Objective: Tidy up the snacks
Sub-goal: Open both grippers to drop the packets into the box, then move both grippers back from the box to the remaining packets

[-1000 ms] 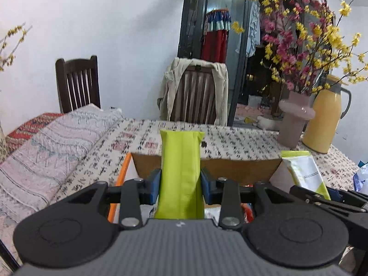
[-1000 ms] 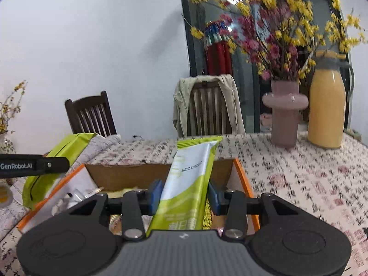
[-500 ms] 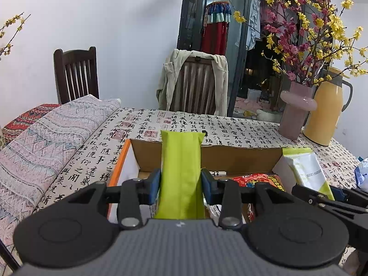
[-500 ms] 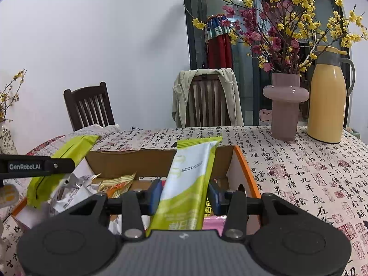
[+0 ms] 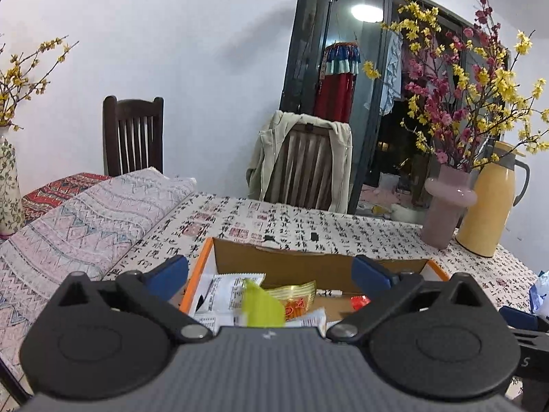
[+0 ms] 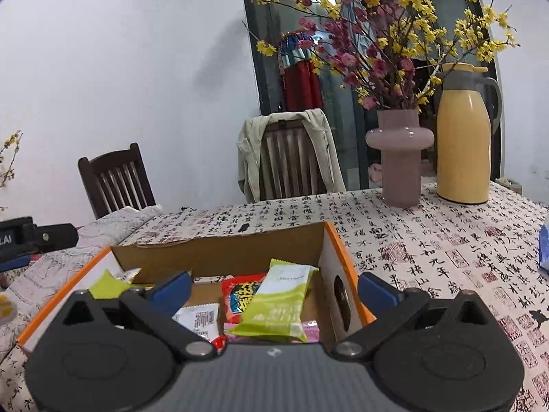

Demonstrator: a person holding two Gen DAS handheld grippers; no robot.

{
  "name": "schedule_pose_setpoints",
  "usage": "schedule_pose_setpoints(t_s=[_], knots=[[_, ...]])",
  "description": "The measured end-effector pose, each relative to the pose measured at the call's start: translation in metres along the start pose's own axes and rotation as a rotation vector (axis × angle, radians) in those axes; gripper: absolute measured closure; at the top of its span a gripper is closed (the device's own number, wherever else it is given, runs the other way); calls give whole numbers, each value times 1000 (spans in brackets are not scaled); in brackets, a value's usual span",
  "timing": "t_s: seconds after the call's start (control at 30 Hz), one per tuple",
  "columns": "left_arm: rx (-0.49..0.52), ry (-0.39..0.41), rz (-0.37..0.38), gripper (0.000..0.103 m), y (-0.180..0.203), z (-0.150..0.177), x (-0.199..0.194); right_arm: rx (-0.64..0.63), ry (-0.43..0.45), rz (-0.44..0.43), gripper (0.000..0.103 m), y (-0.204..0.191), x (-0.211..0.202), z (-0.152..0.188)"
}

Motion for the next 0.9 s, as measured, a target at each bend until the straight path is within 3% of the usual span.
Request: schedule_pose_setpoints(t_s=[0.5,0.9], knots=[[12,3,0,0,2,0,-6,-32,15,-4,0,-9,-7,1],[-1,74,21,0,-13,-16,-60,-13,45,60,0,-3,-43,-7]])
Point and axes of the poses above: each gripper's, at about its wrist camera, not at the fingertips, and x roughly the way its jaws point, y to its right, z to its underside, the point moved 6 cm from there along x, roughly the way its jaws point, and after that the axes turned 11 degrees about -z, right-handed, at the moved point
